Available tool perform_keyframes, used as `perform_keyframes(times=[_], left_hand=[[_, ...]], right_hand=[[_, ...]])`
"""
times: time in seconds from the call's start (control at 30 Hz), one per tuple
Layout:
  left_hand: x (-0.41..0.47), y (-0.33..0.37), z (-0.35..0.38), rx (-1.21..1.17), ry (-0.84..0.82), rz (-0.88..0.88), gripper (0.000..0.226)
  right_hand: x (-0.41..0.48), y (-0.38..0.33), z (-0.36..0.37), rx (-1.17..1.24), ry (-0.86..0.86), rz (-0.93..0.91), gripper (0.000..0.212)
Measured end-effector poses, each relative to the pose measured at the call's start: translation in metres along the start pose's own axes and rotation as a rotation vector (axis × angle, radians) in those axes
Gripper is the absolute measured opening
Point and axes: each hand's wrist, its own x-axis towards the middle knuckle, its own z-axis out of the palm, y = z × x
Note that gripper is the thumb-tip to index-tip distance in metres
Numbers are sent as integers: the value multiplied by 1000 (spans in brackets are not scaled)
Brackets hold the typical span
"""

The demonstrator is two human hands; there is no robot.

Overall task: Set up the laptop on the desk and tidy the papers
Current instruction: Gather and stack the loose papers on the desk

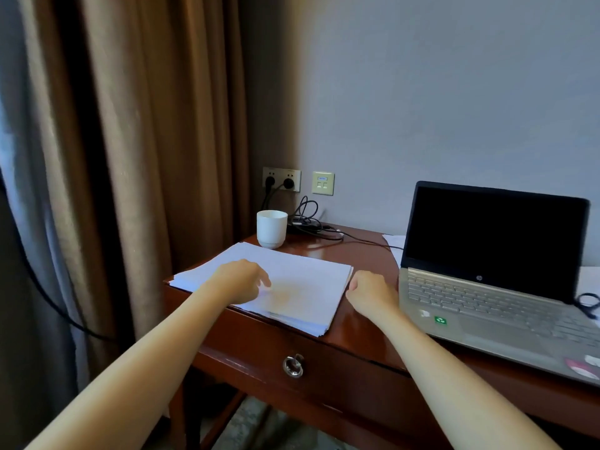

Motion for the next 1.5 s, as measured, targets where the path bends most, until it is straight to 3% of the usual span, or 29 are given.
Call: perform_keyframes(times=[0.1,0.43,0.83,1.03,1.5], left_hand=[[11,22,-16,7,-8,14,52],[46,127,-31,22,-28,211,52],[56,285,-23,-90,11,481,49],[47,353,-13,69,34,623,52],[18,481,23,70,-35,849,41]], right_hand=[[-2,19,-22,-131,84,30,25],[-17,94,-108,-259,177,144,22],[-67,204,-179,-352,38,243,36],[-98,250,-198,-452,67,325,43],[-172,342,-232,-469,1,592,51]])
